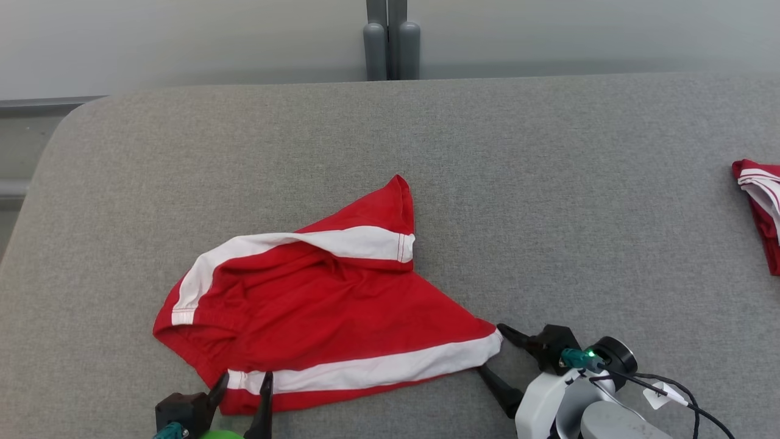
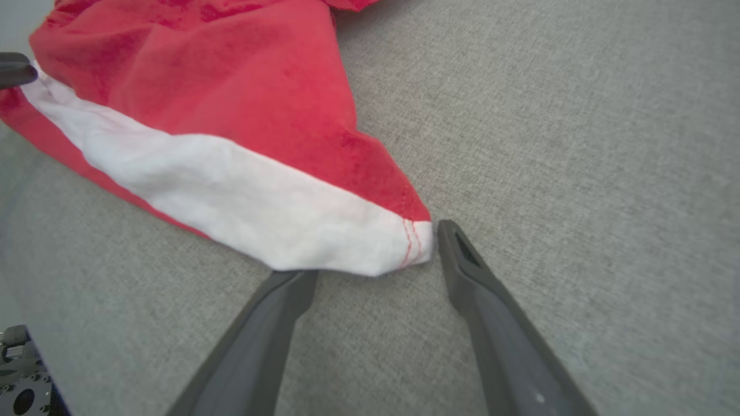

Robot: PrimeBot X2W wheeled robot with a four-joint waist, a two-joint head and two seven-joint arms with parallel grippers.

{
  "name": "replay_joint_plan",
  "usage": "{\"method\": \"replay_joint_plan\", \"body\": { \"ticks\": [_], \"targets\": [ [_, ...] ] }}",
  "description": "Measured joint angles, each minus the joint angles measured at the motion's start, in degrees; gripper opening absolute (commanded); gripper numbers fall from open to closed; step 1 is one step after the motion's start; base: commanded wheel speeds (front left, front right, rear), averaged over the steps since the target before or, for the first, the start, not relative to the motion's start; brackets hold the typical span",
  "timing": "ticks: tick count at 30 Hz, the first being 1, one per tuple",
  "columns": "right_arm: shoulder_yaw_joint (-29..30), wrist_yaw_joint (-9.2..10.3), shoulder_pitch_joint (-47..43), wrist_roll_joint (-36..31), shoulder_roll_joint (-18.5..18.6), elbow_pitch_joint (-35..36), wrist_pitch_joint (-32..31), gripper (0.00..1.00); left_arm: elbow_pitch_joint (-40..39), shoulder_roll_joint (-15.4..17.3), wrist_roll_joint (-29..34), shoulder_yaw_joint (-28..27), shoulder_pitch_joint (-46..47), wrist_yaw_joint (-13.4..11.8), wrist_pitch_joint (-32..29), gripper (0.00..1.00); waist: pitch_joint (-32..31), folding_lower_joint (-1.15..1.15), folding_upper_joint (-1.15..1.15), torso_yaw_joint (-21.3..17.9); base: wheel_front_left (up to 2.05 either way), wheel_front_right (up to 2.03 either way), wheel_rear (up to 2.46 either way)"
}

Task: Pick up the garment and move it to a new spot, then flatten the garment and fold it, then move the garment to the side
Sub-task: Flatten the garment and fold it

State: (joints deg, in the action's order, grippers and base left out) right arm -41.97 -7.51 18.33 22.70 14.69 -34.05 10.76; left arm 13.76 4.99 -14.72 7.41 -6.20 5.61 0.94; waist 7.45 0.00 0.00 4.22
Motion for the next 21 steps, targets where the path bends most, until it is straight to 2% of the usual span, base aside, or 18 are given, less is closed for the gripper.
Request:
{"method": "replay_joint_plan", "body": {
  "ticks": [14,15,16,17,18,21],
  "targets": [
    [-4.7,0.03,2.9,2.6,0.0,-1.4,1.3,1.0,-0.4,0.6,-2.0,0.1,0.9,-0.6,-2.2,1.0,1.0,0.0,0.0,0.3,0.0,0.0,0.0],
    [-5.1,0.03,3.1,3.0,0.0,-1.4,1.3,0.49,-0.3,0.6,-2.2,0.2,0.9,-0.5,-2.5,1.0,1.0,0.0,0.0,0.2,0.0,0.0,0.0],
    [-5.5,0.03,3.2,3.6,0.0,-1.4,1.4,0.07,-0.2,0.6,-2.5,0.4,0.9,-0.3,-2.7,0.84,1.1,0.0,0.0,0.1,0.0,0.0,0.0],
    [-5.9,0.03,3.4,4.5,0.0,-1.3,1.5,0.0,-0.1,0.6,-2.9,0.4,0.9,-0.2,-2.9,0.23,1.2,0.0,0.0,0.0,0.0,0.0,0.0],
    [-6.6,0.03,3.5,5.2,0.1,-1.1,1.5,0.0,0.1,0.6,-3.0,0.5,1.0,-0.1,-3.1,0.0,1.2,0.0,0.0,-0.1,0.0,0.0,0.0],
    [-7.7,0.01,3.4,9.2,0.8,0.6,1.9,0.0,-0.2,1.0,-4.0,1.0,1.0,0.4,-3.6,0.0,0.9,0.0,0.0,-0.5,0.0,0.0,0.0]
  ]
}}
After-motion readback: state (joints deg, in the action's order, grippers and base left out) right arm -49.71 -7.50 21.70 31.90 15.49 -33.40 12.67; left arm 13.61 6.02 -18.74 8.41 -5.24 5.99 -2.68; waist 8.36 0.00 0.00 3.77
